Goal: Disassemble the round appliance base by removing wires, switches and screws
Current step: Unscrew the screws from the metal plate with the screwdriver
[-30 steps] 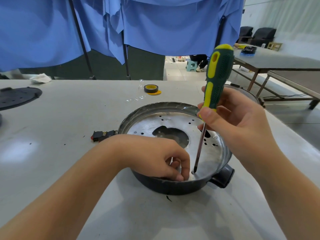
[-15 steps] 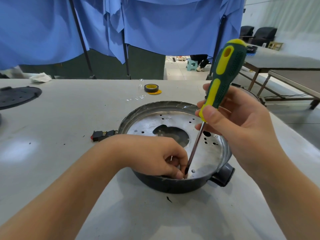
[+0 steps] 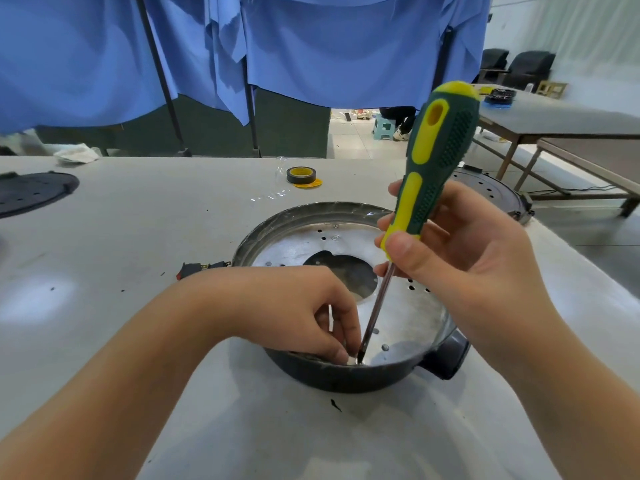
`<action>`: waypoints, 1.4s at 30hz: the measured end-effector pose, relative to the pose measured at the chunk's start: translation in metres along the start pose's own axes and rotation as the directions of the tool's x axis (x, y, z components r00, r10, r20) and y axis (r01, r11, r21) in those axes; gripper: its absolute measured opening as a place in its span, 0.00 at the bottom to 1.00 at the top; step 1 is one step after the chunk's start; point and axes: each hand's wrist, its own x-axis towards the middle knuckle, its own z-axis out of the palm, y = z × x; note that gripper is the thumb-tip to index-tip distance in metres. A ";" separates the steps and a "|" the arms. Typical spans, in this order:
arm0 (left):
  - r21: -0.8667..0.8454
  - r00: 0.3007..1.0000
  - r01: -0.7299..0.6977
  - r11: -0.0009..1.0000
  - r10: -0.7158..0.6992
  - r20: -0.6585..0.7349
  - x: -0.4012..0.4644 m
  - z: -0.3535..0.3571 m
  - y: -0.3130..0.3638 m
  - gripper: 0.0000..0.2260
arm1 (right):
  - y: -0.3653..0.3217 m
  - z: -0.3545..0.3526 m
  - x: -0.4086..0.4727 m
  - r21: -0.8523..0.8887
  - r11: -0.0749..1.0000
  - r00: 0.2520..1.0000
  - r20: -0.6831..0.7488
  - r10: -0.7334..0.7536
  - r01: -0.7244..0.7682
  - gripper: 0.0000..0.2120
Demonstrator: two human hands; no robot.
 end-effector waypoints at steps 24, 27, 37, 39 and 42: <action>-0.509 0.953 -0.251 0.823 0.117 -0.280 -0.008 0.029 -0.001 0.07 | -0.002 -0.001 -0.001 0.101 0.994 0.979 0.202 0.021 -0.043 0.16; -0.454 0.906 -0.288 0.843 0.086 -0.414 -0.007 0.035 0.002 0.06 | -0.002 -0.001 -0.001 0.038 0.998 0.981 0.191 0.035 -0.043 0.16; -0.365 0.862 -0.336 0.868 0.127 -0.490 -0.010 0.041 0.004 0.06 | 0.001 -0.007 0.001 0.066 0.996 0.977 0.210 0.041 -0.056 0.14; -0.424 0.871 -0.355 0.833 0.129 -0.474 -0.012 0.041 0.004 0.08 | 0.001 -0.007 0.001 0.058 0.995 0.973 0.222 0.062 -0.076 0.15; -0.416 0.821 -0.359 0.836 0.071 -0.566 -0.010 0.043 0.006 0.05 | 0.000 -0.001 0.000 -0.007 0.998 0.978 0.201 0.062 -0.062 0.13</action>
